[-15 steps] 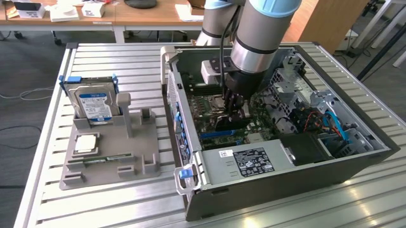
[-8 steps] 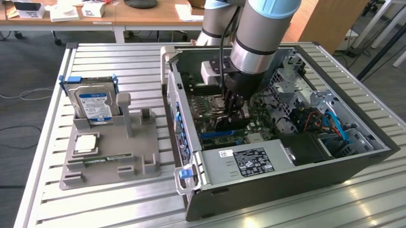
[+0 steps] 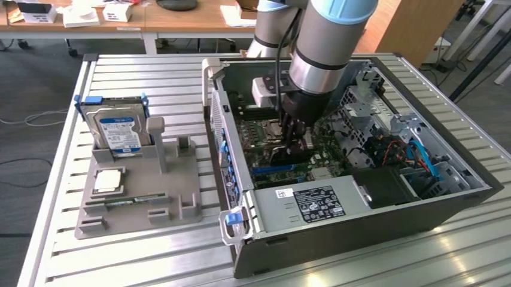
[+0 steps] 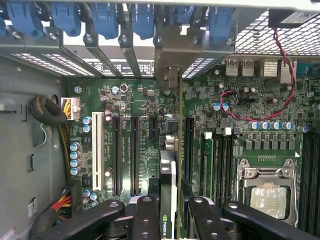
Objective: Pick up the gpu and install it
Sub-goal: 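Insert the gpu into the slot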
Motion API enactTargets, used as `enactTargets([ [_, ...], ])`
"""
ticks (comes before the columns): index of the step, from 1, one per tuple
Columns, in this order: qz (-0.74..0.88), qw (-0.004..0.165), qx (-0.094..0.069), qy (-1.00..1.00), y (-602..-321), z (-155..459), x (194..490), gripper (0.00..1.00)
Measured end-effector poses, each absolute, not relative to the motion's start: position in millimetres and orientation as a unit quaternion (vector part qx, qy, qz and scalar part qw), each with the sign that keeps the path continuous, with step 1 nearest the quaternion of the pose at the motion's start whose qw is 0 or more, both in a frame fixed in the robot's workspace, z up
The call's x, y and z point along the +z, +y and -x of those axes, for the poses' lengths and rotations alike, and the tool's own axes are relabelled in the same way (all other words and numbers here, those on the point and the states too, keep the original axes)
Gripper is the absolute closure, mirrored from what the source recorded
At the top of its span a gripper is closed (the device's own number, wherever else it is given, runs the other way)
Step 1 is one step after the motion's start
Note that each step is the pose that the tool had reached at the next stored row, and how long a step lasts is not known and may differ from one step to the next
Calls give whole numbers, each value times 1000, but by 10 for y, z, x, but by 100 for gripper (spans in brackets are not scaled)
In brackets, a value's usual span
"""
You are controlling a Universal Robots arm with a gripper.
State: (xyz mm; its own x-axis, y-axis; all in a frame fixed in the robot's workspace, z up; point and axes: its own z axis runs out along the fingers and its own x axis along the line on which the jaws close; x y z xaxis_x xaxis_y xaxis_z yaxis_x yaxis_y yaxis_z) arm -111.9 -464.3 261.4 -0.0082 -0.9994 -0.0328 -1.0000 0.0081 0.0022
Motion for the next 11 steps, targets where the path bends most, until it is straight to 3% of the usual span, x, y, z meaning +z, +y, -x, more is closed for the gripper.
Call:
enactTargets([
  [11,704,11,12,710,-4644,1137,2609,73],
])
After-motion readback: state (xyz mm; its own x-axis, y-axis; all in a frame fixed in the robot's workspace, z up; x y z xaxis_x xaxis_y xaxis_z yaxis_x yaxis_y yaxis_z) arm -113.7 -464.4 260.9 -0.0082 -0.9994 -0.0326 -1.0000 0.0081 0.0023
